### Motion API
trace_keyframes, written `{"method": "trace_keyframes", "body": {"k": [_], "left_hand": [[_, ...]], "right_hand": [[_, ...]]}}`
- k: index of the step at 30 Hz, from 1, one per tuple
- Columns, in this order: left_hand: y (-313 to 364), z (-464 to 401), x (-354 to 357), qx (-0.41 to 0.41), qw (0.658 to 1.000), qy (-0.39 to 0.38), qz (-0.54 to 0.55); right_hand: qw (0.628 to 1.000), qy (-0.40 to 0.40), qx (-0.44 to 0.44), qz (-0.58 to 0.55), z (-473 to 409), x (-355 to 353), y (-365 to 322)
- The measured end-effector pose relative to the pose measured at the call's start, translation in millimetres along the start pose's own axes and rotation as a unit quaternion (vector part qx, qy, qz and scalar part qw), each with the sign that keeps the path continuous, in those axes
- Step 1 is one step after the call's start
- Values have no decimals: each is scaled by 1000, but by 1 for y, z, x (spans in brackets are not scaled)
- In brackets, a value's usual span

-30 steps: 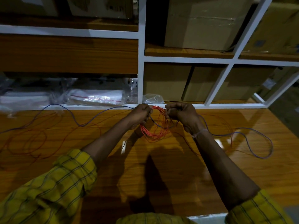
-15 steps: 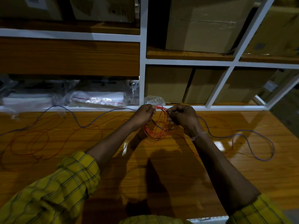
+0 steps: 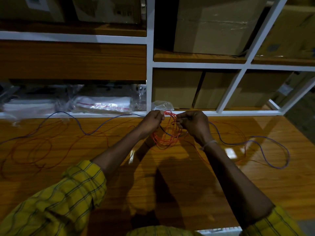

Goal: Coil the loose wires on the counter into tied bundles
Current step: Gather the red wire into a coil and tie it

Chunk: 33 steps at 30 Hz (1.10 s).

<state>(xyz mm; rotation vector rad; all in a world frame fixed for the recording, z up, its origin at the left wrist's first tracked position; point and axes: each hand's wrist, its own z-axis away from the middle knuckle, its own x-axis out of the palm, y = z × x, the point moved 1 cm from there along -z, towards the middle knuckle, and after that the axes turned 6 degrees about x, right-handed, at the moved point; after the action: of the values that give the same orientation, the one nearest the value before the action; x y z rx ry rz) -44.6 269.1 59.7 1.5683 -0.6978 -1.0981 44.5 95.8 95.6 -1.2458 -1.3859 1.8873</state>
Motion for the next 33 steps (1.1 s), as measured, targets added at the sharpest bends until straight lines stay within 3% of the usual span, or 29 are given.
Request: {"method": "trace_keyframes", "body": {"k": [6,13,19,25,29,33], "left_hand": [[-6,-1,3,5,1000,5,-12],[-6,0,4,10,1000,9,-14],[-4,1,8,25,999,17,-15],[-1,3,19,61,998,15,-29],[2,6,26,95,993,7,-64],[4,9,27,118,987,8,-105]], "right_hand": [[998,54,-25,12,3,-1,-1],[998,58,21,-20,3,-3,5],[991,65,62,97,2,-5,14],[977,125,142,96,-5,10,14],[983,68,166,-36,-2,17,19],[942,24,233,-239,-5,21,21]]}}
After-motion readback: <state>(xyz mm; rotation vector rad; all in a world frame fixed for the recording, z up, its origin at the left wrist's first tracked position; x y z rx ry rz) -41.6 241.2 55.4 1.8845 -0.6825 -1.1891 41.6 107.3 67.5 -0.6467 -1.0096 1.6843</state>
